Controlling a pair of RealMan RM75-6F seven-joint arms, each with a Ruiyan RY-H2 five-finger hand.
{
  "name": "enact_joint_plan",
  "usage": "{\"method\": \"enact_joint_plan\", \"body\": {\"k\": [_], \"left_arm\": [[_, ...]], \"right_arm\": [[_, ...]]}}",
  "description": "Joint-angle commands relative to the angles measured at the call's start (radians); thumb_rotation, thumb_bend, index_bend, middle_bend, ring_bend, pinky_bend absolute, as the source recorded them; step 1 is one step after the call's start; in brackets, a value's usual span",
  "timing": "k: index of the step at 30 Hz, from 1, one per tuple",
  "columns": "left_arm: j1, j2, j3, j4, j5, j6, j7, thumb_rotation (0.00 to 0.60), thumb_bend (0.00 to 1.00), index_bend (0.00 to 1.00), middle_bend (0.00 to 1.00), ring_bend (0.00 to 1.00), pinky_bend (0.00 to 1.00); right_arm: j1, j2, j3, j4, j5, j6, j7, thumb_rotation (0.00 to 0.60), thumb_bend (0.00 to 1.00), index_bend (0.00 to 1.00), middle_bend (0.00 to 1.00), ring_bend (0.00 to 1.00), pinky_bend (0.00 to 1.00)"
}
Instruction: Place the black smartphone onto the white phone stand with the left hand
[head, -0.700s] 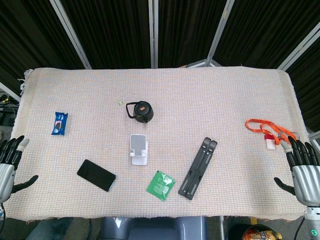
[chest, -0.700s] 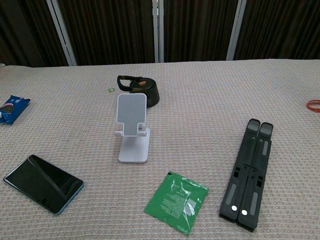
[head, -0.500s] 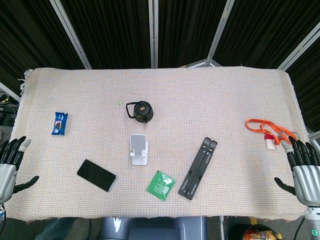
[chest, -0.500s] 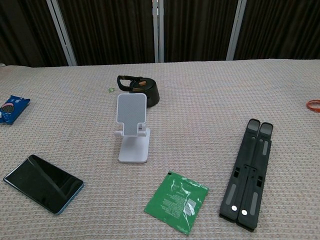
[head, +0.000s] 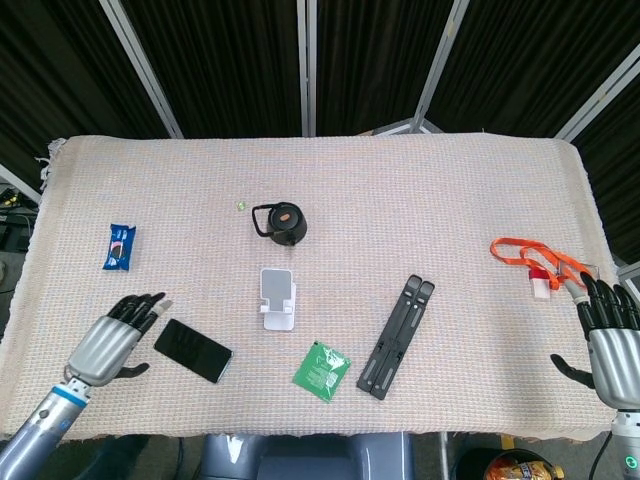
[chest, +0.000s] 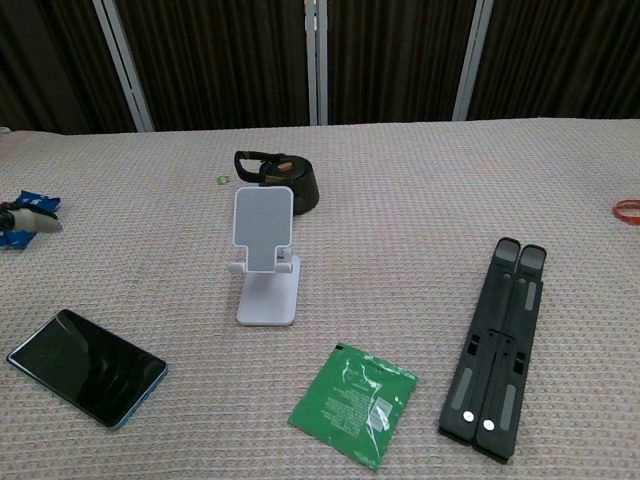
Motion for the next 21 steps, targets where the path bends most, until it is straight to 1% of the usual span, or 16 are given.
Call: {"method": "enact_joint_plan", "body": {"k": [1,7,17,19,20,21], "left_arm": [[-0.087,-0.064,0.014,0.07,0.027,-0.114,0.04,0.6,0.0,0.2,0.1,0.17,0.24],[-0.146,-0.093,0.024,0.092,0.014,-0.201,0.061,0.6,0.0,0.23,0.12,0.18,0.26],[-0.181,-0.132,0.048,0.104,-0.019,-0.264,0.128,0.6,0.0,0.24,0.12,0.19,0.29],[-0.185,-0.141,0.051,0.108,-0.028,-0.27,0.136,0.6,0.0,0.26,0.14,0.21,0.31],[-0.186,-0.146,0.051,0.108,-0.032,-0.27,0.138,0.6,0.0,0.29,0.17,0.23,0.33],[-0.186,-0.148,0.051,0.108,-0.032,-0.264,0.139,0.6,0.0,0.33,0.23,0.28,0.36]], "right_arm": [[0.002,-0.002,0.003,0.005,0.014,-0.009,-0.001,0.6,0.0,0.0,0.0,0.0,0.0],[0.001,-0.002,0.008,0.014,0.034,-0.011,0.0,0.6,0.0,0.0,0.0,0.0,0.0],[0.001,-0.005,0.006,0.015,0.039,-0.016,-0.006,0.6,0.0,0.0,0.0,0.0,0.0],[0.001,-0.005,0.006,0.014,0.039,-0.016,-0.006,0.6,0.0,0.0,0.0,0.0,0.0],[0.001,-0.005,0.007,0.014,0.039,-0.016,-0.005,0.6,0.0,0.0,0.0,0.0,0.0],[0.001,-0.005,0.007,0.014,0.039,-0.016,-0.004,0.6,0.0,0.0,0.0,0.0,0.0]]}}
